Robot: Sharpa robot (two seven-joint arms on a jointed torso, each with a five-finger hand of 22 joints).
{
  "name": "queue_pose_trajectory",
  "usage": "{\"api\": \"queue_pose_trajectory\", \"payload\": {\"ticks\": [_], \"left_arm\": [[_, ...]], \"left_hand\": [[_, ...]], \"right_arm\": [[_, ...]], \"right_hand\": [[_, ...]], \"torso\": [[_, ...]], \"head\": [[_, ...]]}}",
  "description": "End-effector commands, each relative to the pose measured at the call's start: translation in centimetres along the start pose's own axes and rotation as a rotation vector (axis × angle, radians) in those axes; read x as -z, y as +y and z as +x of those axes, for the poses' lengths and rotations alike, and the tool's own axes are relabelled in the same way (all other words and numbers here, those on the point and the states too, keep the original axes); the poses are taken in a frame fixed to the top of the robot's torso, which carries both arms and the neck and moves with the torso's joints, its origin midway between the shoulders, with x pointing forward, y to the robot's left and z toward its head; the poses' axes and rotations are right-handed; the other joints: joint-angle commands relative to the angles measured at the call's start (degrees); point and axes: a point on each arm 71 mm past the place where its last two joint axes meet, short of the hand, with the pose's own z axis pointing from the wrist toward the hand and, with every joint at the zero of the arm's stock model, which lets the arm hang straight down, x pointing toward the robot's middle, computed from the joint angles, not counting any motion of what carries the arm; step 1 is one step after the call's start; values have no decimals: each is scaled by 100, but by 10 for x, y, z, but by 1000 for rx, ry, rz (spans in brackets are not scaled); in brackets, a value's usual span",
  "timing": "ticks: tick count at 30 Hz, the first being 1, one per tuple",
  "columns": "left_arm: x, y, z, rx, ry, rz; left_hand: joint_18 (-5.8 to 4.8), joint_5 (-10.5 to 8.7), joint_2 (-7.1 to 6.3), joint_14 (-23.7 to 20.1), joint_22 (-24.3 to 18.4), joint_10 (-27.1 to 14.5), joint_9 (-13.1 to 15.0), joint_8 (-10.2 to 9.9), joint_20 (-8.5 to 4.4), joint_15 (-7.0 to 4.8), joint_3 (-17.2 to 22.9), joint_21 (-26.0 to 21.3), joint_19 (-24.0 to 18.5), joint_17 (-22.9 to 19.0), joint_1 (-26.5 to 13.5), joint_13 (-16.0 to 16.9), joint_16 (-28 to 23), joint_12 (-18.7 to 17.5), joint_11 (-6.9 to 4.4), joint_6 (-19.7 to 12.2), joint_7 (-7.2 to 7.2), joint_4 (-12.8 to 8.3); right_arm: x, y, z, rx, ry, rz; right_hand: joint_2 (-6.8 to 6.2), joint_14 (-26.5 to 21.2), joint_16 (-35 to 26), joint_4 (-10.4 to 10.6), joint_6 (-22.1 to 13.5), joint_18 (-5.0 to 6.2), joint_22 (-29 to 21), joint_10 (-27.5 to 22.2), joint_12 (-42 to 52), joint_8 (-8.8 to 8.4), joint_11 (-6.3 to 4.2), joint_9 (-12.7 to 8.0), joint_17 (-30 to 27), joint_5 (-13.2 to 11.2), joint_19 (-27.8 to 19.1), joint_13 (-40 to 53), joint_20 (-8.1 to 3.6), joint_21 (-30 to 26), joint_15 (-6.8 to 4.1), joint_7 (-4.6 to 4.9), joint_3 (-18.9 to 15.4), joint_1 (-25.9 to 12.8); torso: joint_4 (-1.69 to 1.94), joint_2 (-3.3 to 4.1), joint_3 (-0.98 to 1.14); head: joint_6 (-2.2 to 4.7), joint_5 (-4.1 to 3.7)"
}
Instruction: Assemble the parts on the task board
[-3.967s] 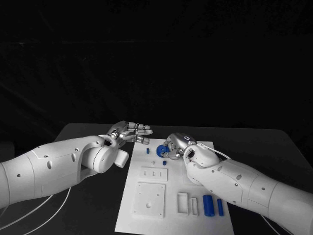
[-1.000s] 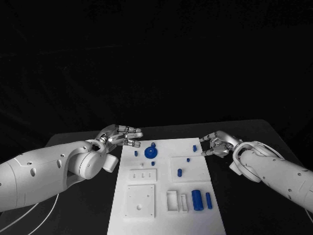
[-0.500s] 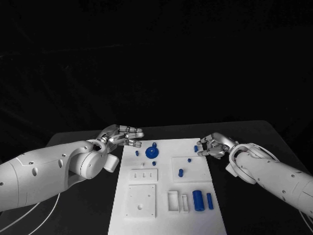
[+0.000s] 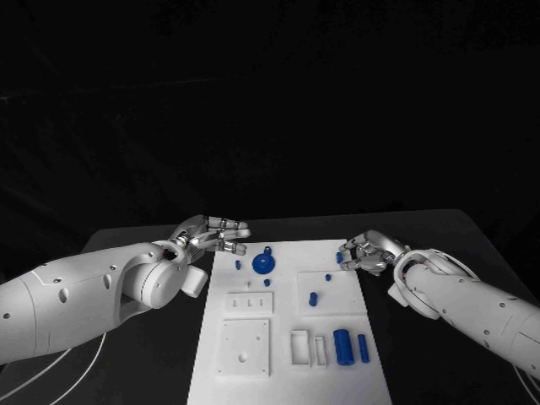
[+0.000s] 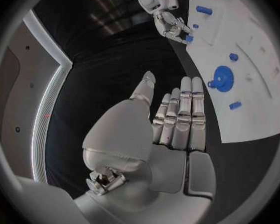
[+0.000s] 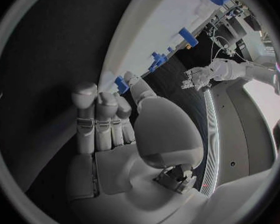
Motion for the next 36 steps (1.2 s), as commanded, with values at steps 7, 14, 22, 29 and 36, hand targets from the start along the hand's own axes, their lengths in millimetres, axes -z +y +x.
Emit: {"api": "queue_pose_trajectory", "payload": {"ticks": [7, 14, 22, 29, 36], "left_arm": [[-1, -2, 4, 2, 19, 10], [-1, -2, 4, 2, 19, 10], [-1, -2, 4, 2, 19, 9], [-1, -2, 3, 2, 18, 8], [-1, -1, 3, 1, 18, 6]], "left_hand": [[-38, -7, -26, -43, -8, -41, -4, 11, 3, -1, 17, -38, 7, -2, -4, 6, 0, 34, 4, -37, -2, 16], [-38, -7, -26, -43, -8, -41, -4, 11, 3, -1, 17, -38, 7, -2, -4, 6, 0, 34, 4, -37, -2, 16], [-38, -6, -31, -38, -10, -47, -6, 10, -1, -4, 24, -41, 13, -3, 5, 6, 5, 34, 1, -58, -5, 19], [-38, -6, -31, -38, -10, -47, -6, 10, -1, -4, 24, -41, 13, -3, 5, 6, 5, 34, 1, -58, -5, 19], [-38, -6, -31, -38, -10, -47, -6, 10, -1, -4, 24, -41, 13, -3, 5, 6, 5, 34, 1, -58, -5, 19]], "right_arm": [[-2, 3, 7, -11, 15, -3], [-3, 4, 10, -9, 20, -4], [-2, 3, 10, -7, 20, -1], [-3, 3, 10, -5, 13, 4], [-3, 3, 10, -4, -1, 5]], "right_hand": [[10, 28, 14, -9, -5, 83, 467, -6, 28, -2, -28, 7, 11, -33, 282, 4, 1, 16, -1, 1, 42, -43], [25, 32, 19, -3, 43, 83, 470, 1, 37, 0, -28, 9, 16, -46, 284, 11, 1, 29, -2, -2, 50, -52], [135, 31, 16, -2, 168, 85, 468, -6, 48, -1, -22, 9, 23, -346, 281, 19, 2, 25, 2, 0, 323, -119], [181, 30, 16, -16, 521, 96, 468, -18, 64, 1, -18, 11, 27, -677, 279, 27, 7, 31, 0, -35, 749, -167], [103, 30, 8, 46, 584, 91, 463, -16, 62, 0, -32, 12, 27, -711, 278, 24, -8, 15, -12, -58, 853, -259]], "torso": [[2, 5, 0], [0, 6, -3], [-11, 6, 0], [-13, 0, 7], [-13, 4, 9]], "head": [[5, 11], [-10, 19], [-20, 33], [-24, 42], [-30, 62]]}}
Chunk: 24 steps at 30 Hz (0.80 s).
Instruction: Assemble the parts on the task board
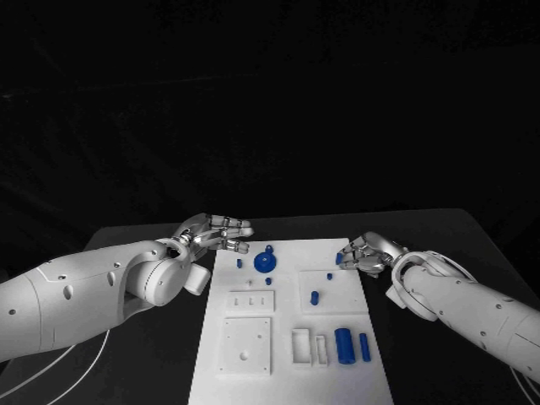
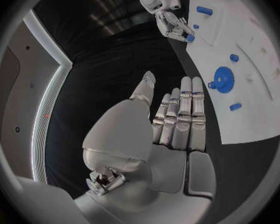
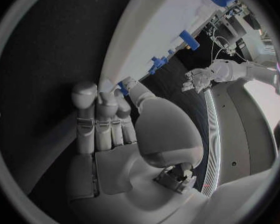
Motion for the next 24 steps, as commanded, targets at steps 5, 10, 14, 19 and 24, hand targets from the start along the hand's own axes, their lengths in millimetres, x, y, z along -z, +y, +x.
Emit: {"api": "queue_pose_trajectory", "payload": {"ticks": [5, 10, 14, 19, 24], "left_arm": [[-1, -1, 3, 2, 18, 6], [-1, -1, 2, 0, 17, 5], [-1, -1, 2, 0, 17, 4], [-1, -1, 2, 0, 19, 3], [-1, -1, 3, 0, 20, 2]], "left_hand": [[-39, -5, -29, -40, -6, -54, -6, 9, -1, -5, 26, -22, 14, -3, 6, 7, 4, 33, -4, -44, 9, 23], [-40, -6, -34, -40, -6, -61, -8, 7, -2, -5, 25, -22, 14, -3, 6, 7, 4, 33, -4, -72, 9, 23], [-40, -5, -37, -42, -7, -71, -9, 6, -1, -4, 29, -23, 14, -4, 12, 7, 3, 34, -1, -115, 14, 21], [-40, -5, -37, -42, -7, -71, -9, 6, -1, -4, 29, -23, 14, -4, 12, 7, 3, 34, -1, -115, 14, 21], [-40, -7, -46, -46, -8, -83, -12, 3, 1, -2, 30, -25, 12, -4, 12, 7, 1, 33, 2, -156, 17, 22]], "right_arm": [[-1, 2, 1, 1, -16, 2], [-1, 2, 1, 0, -10, 5], [-1, 2, 2, -1, 0, 3], [-1, 2, 3, -1, 7, 2], [-1, 3, 4, 3, 4, 5]], "right_hand": [[-58, 26, 0, 83, -8, 49, 453, -5, 6, -1, -9, 4, -1, 113, 276, -11, -7, -11, -10, -7, -137, -29], [-151, 0, -29, 115, -301, 99, 443, -69, -56, 3, 31, 4, -22, 305, 270, -61, 32, -77, 29, 65, -452, 51], [-160, -28, -42, 124, -523, 124, 438, -115, -74, -5, 62, 0, -36, 631, 264, -89, 63, -132, 46, 102, -918, 140], [-141, -54, -62, 110, -816, 130, 435, -161, -93, -8, 78, -9, -64, 641, 259, -131, 71, -181, 64, 124, -1289, 223], [-161, -75, -60, 166, -1111, 145, 428, -224, -120, -22, 99, -21, -71, 649, 252, -175, 91, -235, 82, 146, -1447, 258]], "torso": [[5, 1, 2], [2, 3, 2], [-2, 3, 2], [-6, 5, 2], [5, 9, 2]], "head": [[1, -14], [2, -13], [2, -13], [3, -21], [6, -38]]}}
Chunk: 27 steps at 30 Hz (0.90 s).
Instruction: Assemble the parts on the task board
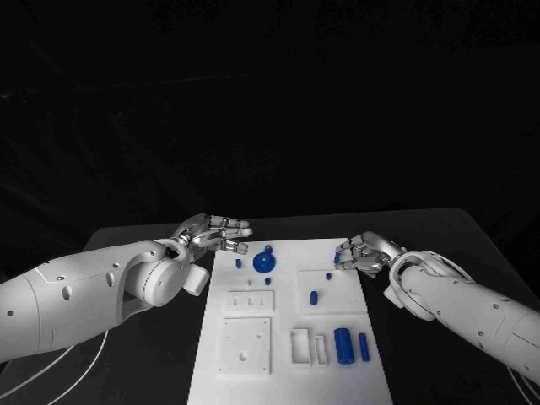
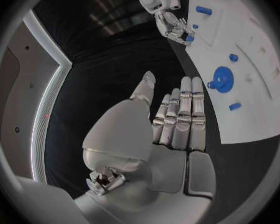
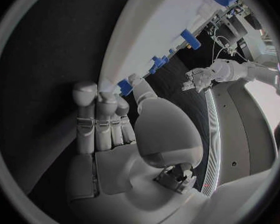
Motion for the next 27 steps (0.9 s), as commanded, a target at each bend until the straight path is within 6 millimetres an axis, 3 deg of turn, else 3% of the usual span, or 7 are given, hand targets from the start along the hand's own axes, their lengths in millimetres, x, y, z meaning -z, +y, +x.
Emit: {"api": "queue_pose_trajectory", "payload": {"ticks": [1, 5, 10, 18, 27], "left_arm": [[-1, -1, 3, 1, 19, 5], [-1, -1, 3, 1, 19, 5], [-1, -1, 3, 1, 20, 5], [-1, -1, 3, 1, 20, 5], [-1, -1, 3, 0, 20, 4]], "left_hand": [[-40, -7, -46, -46, -9, -42, -5, 3, 0, -2, 15, -25, 12, -5, 12, 7, 1, 33, 2, -29, 0, 6], [-40, -7, -46, -46, -9, -42, -5, 3, 0, -2, 15, -25, 12, -5, 12, 7, 1, 33, 2, -29, 0, 6], [-39, -5, -48, -44, -9, -49, -5, 3, 0, -4, 22, -26, 13, -4, 20, 7, 2, 34, -1, -43, -3, 6], [-39, -5, -48, -44, -9, -49, -5, 3, 0, -4, 22, -26, 13, -4, 20, 7, 2, 34, -1, -43, -3, 6], [-39, -5, -48, -44, -9, -49, -5, 3, 0, -4, 22, -26, 13, -4, 20, 7, 2, 34, -1, -43, -3, 6]], "right_arm": [[0, 2, 3, 5, 12, 0], [-1, 3, 4, 11, 10, 4], [-1, 4, 5, 20, 4, 10], [-2, 5, 5, 35, -22, 20], [-2, 6, 4, 45, -59, 29]], "right_hand": [[6, -26, -30, 20, 6, 64, 431, -45, -18, -18, 13, -1, -4, 4, 254, -8, 49, -17, 33, -1, -54, 45], [25, -6, 16, 61, 578, 54, 447, 2, 55, 1, -12, 23, 34, 0, 271, 39, 36, 48, 15, -41, -67, 24], [43, 17, 52, 91, 919, 29, 459, 44, 103, 4, -69, 37, 76, -20, 282, 75, 1, 123, -24, -126, -25, -19], [58, 86, 166, 130, 1313, -26, 502, 175, 207, 8, -149, 59, 226, -38, 310, 177, -61, 384, -83, -244, 58, -68], [130, 110, 163, 124, 1417, -44, 501, 199, 190, 6, -175, 58, 302, -186, 305, 196, -86, 456, -103, -274, 298, -60]], "torso": [[5, 2, 0], [5, 4, -2], [4, 3, -2], [5, 3, -6], [6, 3, -1]], "head": [[1, -14], [-6, -12], [-9, -16], [-13, -21], [-14, -25]]}}
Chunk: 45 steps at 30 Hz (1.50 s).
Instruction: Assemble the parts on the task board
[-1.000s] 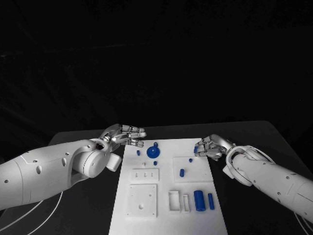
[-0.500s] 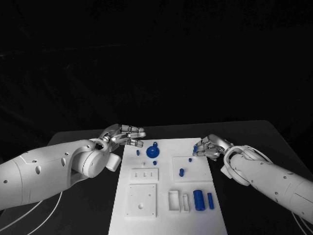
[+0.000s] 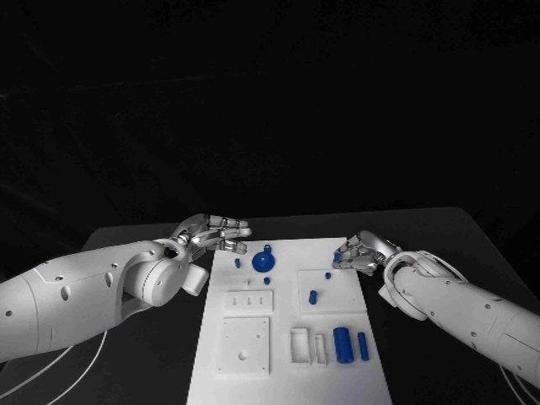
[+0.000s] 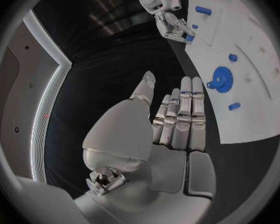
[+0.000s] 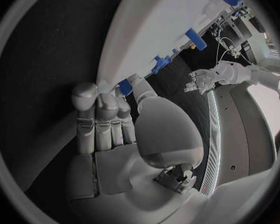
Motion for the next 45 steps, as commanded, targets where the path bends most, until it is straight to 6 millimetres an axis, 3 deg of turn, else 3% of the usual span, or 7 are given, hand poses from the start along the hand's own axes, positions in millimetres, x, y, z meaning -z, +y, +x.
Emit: {"api": "queue_pose_trajectory", "payload": {"ticks": [1, 6, 13, 22, 30, 39, 45], "left_arm": [[-1, -1, 3, 1, 19, 7], [-1, -1, 3, 0, 21, 7], [0, -1, 3, 0, 24, 4], [0, -4, 2, -18, 49, -15], [-8, -22, 8, -101, 128, -50], [-17, -31, 23, -200, 184, -185], [-25, -29, 39, -274, 187, -269]], "left_hand": [[-39, -5, -48, -44, -9, -49, -6, 3, 0, -4, 22, -26, 13, -4, 20, 8, 2, 34, -1, -44, -4, 6], [-40, 9, -42, -45, -8, -49, -6, 3, -2, -5, 30, -25, 12, -4, 28, 8, 0, 34, -4, -41, -8, 4], [-40, 9, -36, -41, -6, -35, -4, 5, -3, -4, 30, -21, 13, -4, 27, 8, 1, 36, 4, -17, 3, 0], [-26, -14, 62, 59, 11, 372, 22, 31, -12, -19, -29, 12, 66, 13, -140, 8, 79, 35, 9, 518, 44, 110], [-139, -96, 176, 483, 80, 1345, 53, 42, -240, -272, -203, 150, 353, 246, -406, 26, 575, 48, -299, 964, -151, 418], [-301, -90, 159, 818, 710, 2635, 55, 40, -734, -717, -323, 1114, 772, 1268, -530, 100, 2205, 253, -709, 1246, -332, 668], [-313, -101, 95, 601, 1594, 2718, 50, 36, -936, -907, -272, 2265, 425, 2013, -715, 390, 3564, 1231, -875, 1370, -419, 666]], "right_arm": [[0, 0, -1, 20, -32, 7], [0, 2, -2, 14, -58, -2], [1, 7, -5, 4, -82, -24], [3, 23, -16, 8, -86, -63], [3, 48, -24, 29, -43, -99], [4, 78, -17, 54, -2, -112], [6, 99, -1, 94, 15, -84]], "right_hand": [[103, 23, 22, -22, 64, -63, 501, 36, 1, 6, -10, -4, 16, -69, 303, 10, -43, 23, -20, 6, 126, 14], [233, 32, 14, -169, 96, -68, 501, 22, -15, 4, -19, -6, 49, -385, 301, 21, -53, 34, -29, 8, 738, -6], [31, 40, 17, -341, -24, -48, 507, -14, -47, 13, 6, -6, 113, -194, 296, 19, -37, 69, -10, 68, 1991, -345], [-77, 59, 20, -221, 1, -51, 511, 28, -26, 6, -1, -7, 141, -22, 303, 30, -37, 117, -13, 47, 1646, -349], [-58, 91, 125, -138, 31, -67, 553, 76, 31, 5, -8, -9, 281, -93, 315, 90, -41, 355, -17, 33, 1430, -298], [-68, 97, 114, -70, 57, -66, 545, 96, 44, 6, -14, -9, 301, -166, 307, 110, -42, 352, -18, 18, 1335, -274], [-129, 110, 80, -12, 100, -63, 531, 109, 28, 7, -28, -7, 293, -303, 312, 98, -50, 320, -27, 9, 1509, -271]], "torso": [[2, -1, 5], [-8, -4, 9], [-21, -10, 18], [-83, -54, 9], [-175, -240, -6], [-229, -435, -25], [-282, -499, -27]], "head": [[-5, -3], [-6, 1], [4, 9], [33, 27], [6, 140], [-78, 247], [-128, 299]]}}
